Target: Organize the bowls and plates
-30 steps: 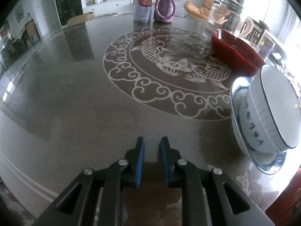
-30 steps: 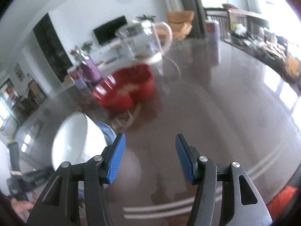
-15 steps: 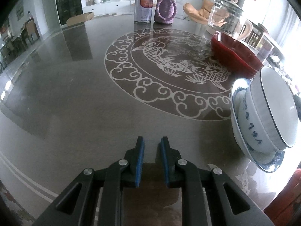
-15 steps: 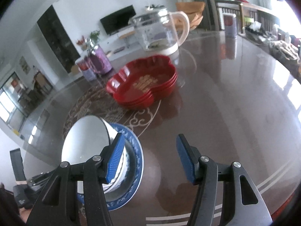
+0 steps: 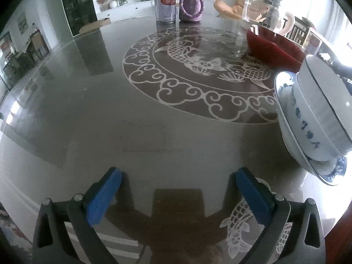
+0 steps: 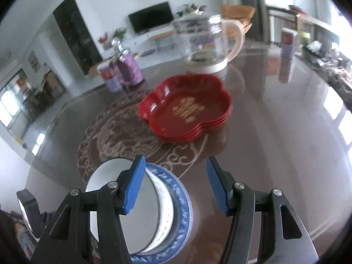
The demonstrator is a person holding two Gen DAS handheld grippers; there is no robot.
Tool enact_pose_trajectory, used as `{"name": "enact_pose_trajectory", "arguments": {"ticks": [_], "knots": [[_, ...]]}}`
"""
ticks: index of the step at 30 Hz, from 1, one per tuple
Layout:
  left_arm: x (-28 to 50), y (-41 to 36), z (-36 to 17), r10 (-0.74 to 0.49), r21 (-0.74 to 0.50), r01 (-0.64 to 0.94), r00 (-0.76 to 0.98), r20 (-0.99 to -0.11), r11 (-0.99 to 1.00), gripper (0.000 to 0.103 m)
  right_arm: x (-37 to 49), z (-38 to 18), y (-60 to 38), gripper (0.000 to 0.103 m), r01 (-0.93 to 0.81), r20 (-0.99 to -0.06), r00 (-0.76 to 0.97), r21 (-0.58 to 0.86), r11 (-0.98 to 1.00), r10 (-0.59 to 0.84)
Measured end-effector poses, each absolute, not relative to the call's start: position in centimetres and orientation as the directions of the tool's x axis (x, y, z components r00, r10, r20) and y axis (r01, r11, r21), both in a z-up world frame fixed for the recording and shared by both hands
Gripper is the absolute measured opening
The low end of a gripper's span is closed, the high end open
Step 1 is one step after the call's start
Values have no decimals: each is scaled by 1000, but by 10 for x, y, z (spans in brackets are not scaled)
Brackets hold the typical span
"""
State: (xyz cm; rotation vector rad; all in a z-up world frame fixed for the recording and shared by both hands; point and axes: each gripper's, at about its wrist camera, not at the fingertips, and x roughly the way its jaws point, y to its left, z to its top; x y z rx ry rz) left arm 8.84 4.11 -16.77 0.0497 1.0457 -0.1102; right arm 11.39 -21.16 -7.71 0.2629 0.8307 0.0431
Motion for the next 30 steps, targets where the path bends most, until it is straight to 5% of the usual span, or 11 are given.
{"name": "enact_pose_trajectory", "arguments": {"ticks": [3,6,15,30], "knots": [[90,42,-169,-71,-12,121,499,-864,993,103,99,-67,-217,62,93,-675,731,236,967,94],[90,41,-168,-73,-11,125,506,-859,992,103,76,-64,-230,76,135,-639,768,203,970,27],[84,43,-167,-82,-8,141,525,-847,990,103,27,-147,-275,76,297,-801,592,114,948,-89],[79,46,-166,-119,-12,204,522,-845,979,103,22,-159,-249,86,224,-799,588,14,975,-123]]}}
